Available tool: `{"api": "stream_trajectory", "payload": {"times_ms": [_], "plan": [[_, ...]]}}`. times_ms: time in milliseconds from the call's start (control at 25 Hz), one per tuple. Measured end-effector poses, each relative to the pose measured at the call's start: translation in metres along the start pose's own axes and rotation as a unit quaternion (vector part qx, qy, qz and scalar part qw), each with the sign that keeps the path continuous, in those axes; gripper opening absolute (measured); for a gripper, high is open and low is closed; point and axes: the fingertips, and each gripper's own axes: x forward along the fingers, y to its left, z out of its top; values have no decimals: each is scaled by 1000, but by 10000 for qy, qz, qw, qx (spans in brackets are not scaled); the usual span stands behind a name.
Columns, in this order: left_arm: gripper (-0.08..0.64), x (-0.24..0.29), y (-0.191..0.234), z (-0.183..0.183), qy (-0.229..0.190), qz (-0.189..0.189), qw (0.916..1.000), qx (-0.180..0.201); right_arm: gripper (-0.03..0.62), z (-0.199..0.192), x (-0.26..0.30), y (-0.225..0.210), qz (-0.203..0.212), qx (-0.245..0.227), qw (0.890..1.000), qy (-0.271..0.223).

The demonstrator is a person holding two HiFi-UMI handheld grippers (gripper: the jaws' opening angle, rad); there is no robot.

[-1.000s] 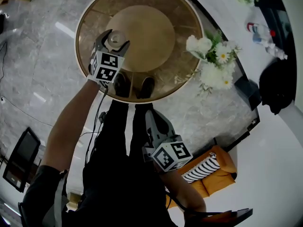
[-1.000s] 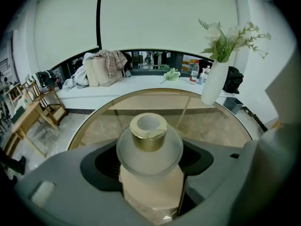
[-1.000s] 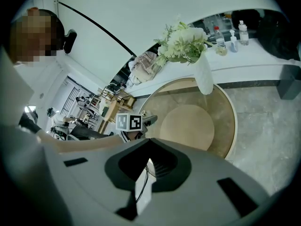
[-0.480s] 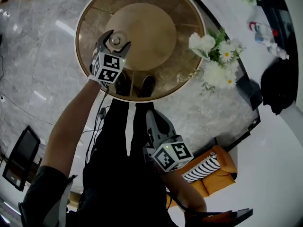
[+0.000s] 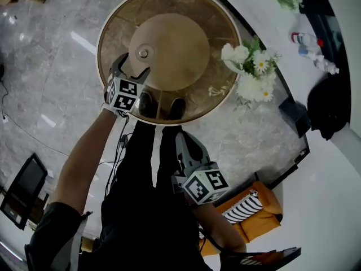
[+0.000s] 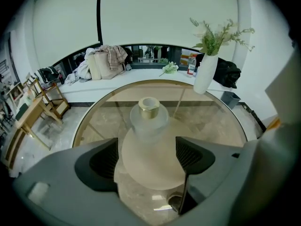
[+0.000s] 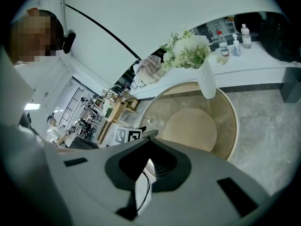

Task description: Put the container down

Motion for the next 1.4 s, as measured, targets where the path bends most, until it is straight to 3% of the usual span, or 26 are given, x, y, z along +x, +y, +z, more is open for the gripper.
{"api": "stream_trajectory", "payload": {"times_ms": [120, 360, 520, 600, 760, 880, 1160, 1400], "plan": [[368, -26, -15, -13, 140, -161, 9996, -182, 6, 8, -7, 9, 41, -113, 9999, -64], [368, -115, -36, -12, 98, -240, 9940, -1062, 6, 32, -18, 31, 229, -497, 9977, -394], [367, -189, -41, 12, -303, -93, 9868, -1589, 6, 64, -37, 46, 229, -657, 9951, -709], [367, -228, -51, 32, -553, -162, 9855, -1596, 6, 79, -51, 58, 273, -771, 9930, -855], [365, -302, -80, 82, -987, -416, 9862, -1262, 6, 103, -84, 92, 442, -1173, 9868, -1027], [356, -353, -91, 123, -1448, -467, 9819, -1126, 6, 120, -108, 120, 591, -1427, 9806, -1211], [265, -451, -107, 201, -2602, -552, 9567, -1180, 6, 143, -164, 178, 954, -1702, 9667, -1655], [179, -502, -114, 224, -3029, -686, 9382, -1528, 6, 146, -198, 214, 1197, -2024, 9528, -1918]]}}
